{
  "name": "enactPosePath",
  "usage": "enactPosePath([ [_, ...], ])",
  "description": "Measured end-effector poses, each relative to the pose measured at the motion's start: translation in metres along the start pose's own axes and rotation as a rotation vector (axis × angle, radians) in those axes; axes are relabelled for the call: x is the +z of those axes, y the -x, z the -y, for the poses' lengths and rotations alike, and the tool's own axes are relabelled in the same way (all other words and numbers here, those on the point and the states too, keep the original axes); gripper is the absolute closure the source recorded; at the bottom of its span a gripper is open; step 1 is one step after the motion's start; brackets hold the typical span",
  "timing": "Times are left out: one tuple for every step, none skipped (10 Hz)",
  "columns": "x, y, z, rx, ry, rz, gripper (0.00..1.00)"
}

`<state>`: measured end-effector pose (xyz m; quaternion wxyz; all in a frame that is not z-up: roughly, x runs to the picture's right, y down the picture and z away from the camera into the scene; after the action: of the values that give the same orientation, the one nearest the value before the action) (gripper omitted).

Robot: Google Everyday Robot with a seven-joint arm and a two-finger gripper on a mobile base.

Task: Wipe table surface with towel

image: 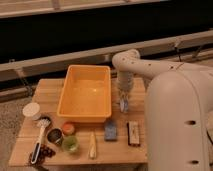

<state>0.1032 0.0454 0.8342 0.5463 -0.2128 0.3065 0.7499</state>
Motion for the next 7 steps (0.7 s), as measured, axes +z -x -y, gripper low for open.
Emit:
enactPosePath([
  [0.0001,-0.0001,-0.0006,-0.001,0.000,0.000,1.00],
  [0.0002,-0.0001,-0.0019,-0.002,0.001,0.001,1.00],
  [0.0001,-0.0001,-0.0019,-0.002,0.001,0.001,1.00],
  [0.0002,0.0000,-0.0015,-0.002,0.001,0.001,1.00],
  [0.0001,0.0000,-0.0015,-0.002,0.001,0.001,1.00],
  [0.0002,0.0000,-0.0013,-0.002,0.001,0.001,1.00],
  [0.0002,0.0000,-0.0013,-0.002,0.001,0.001,1.00],
])
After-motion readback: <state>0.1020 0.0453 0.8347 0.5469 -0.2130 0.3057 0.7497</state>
